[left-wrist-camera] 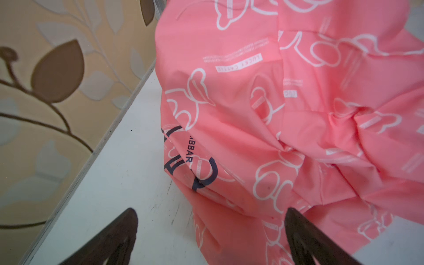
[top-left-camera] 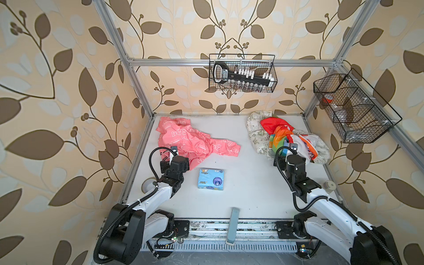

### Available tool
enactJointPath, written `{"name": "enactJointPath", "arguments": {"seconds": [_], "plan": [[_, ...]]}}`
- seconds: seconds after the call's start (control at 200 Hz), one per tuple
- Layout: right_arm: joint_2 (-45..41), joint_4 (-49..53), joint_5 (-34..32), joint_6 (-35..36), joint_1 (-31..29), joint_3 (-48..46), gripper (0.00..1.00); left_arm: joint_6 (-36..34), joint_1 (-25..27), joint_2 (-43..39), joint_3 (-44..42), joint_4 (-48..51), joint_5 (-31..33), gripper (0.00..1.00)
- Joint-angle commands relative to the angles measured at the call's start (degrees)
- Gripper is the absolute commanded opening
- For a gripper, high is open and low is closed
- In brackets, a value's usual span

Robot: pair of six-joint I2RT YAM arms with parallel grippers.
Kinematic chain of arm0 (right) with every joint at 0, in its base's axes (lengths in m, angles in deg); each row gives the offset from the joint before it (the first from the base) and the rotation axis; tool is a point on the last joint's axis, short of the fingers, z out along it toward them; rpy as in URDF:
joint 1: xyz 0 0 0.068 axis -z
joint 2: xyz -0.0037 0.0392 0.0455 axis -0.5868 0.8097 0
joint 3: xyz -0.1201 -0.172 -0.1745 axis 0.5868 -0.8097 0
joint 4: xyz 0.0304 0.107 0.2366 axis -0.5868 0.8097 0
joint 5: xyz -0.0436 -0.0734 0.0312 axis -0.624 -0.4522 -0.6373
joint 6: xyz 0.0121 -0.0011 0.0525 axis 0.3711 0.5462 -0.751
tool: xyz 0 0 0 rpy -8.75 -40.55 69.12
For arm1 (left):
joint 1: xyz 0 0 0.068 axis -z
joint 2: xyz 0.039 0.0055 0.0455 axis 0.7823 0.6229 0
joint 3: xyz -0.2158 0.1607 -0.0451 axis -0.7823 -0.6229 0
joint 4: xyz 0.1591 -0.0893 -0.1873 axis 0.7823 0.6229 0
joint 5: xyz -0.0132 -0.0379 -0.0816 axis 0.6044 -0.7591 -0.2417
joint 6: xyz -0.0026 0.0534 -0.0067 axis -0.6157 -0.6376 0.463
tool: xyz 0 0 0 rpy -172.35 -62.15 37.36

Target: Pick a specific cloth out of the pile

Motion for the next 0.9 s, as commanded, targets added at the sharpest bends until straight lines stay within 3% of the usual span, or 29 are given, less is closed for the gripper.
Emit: {"name": "enactJointPath", "arguments": {"seconds": [0.0,0.235,0.495,0.69,0.785,0.895], "plan": [[0.9,-11.7,5.1,-1.3,4.5,-2.7,1.0,-2.6,-1.7,1.8,-1.1,-11.3,-6.1,0.99],[13.1,-33.9,7.4,-0.1,9.1,-7.5,1.0,-5.8,-4.2,5.0,-3.2,-22.3,-15.6,0.99],[24.5,-48.5,14.2,3.1,10.8,-7.9,1.0,-4.2,-9.0,7.6,-0.7,-20.2,-21.4,0.99],[32.5,-61.7,16.7,4.3,10.8,-10.6,1.0,-3.2,-11.8,20.8,-6.2,-43.5,-24.8,0.99],[31.5,-56.5,17.8,4.3,10.9,-8.9,1.0,-2.8,-12.2,18.6,-2.4,-32.5,-26.7,0.99],[31.6,-54.9,19.7,3.9,11.7,-8.2,1.0,-3.0,-12.8,20.3,2.1,-26.1,-28.8,0.99]]}}
